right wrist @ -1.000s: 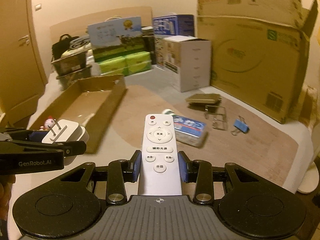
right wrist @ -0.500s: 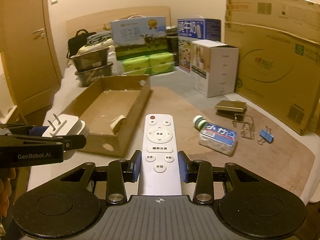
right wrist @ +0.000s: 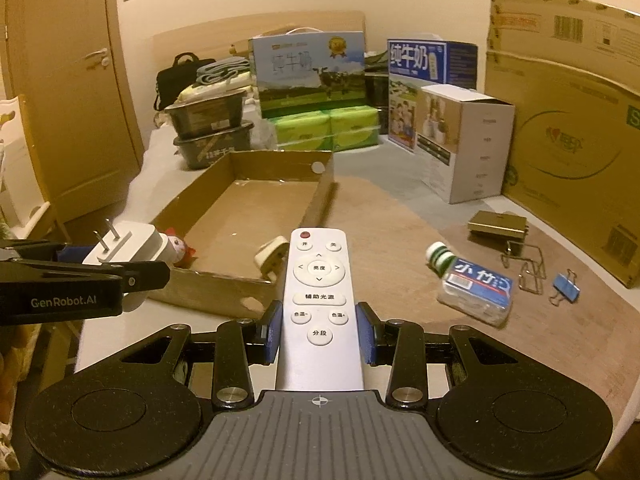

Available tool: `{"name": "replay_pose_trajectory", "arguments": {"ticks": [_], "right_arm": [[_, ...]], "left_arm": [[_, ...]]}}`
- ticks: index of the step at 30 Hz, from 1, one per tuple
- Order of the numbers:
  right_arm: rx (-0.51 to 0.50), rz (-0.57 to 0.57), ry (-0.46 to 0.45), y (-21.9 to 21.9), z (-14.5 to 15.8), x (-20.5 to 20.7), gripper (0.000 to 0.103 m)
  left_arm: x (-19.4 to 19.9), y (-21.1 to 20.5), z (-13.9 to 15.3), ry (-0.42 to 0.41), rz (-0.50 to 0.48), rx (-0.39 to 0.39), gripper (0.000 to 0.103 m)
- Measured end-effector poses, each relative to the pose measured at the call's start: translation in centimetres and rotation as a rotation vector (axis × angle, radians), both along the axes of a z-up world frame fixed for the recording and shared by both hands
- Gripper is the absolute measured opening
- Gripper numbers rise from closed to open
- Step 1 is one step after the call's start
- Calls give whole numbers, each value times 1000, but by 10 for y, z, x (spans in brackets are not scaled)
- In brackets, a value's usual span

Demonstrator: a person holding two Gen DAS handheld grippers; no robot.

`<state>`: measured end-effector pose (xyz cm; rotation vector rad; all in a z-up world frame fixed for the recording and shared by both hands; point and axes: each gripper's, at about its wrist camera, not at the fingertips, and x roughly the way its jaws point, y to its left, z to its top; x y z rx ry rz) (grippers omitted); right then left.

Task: Organize rigid objects
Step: 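Carry the socket adapter with the left tool while the right tool carries the remote toward the tray, then lower the socket adapter into the tray and open the left tool while the right tool lowers the remote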

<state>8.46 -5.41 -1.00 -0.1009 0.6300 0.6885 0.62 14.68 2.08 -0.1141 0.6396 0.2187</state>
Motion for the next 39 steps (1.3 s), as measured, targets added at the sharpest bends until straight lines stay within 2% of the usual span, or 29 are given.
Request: {"name": "replay_pose_trajectory", "arguments": {"ticks": [11, 23, 30, 39], "right_arm": [[9, 48, 9, 36, 1, 14, 39], [50, 63, 54, 91, 0, 62, 39], [59, 44, 98, 122, -14, 102, 39], [63, 16, 139, 141, -36, 145, 39]], "left_arm": [[11, 36, 7, 0, 31, 29, 62], [63, 79, 4, 15, 30, 29, 62], [99, 98, -10, 45, 5, 41, 62], [138, 116, -36, 82, -24, 49, 62]]}}
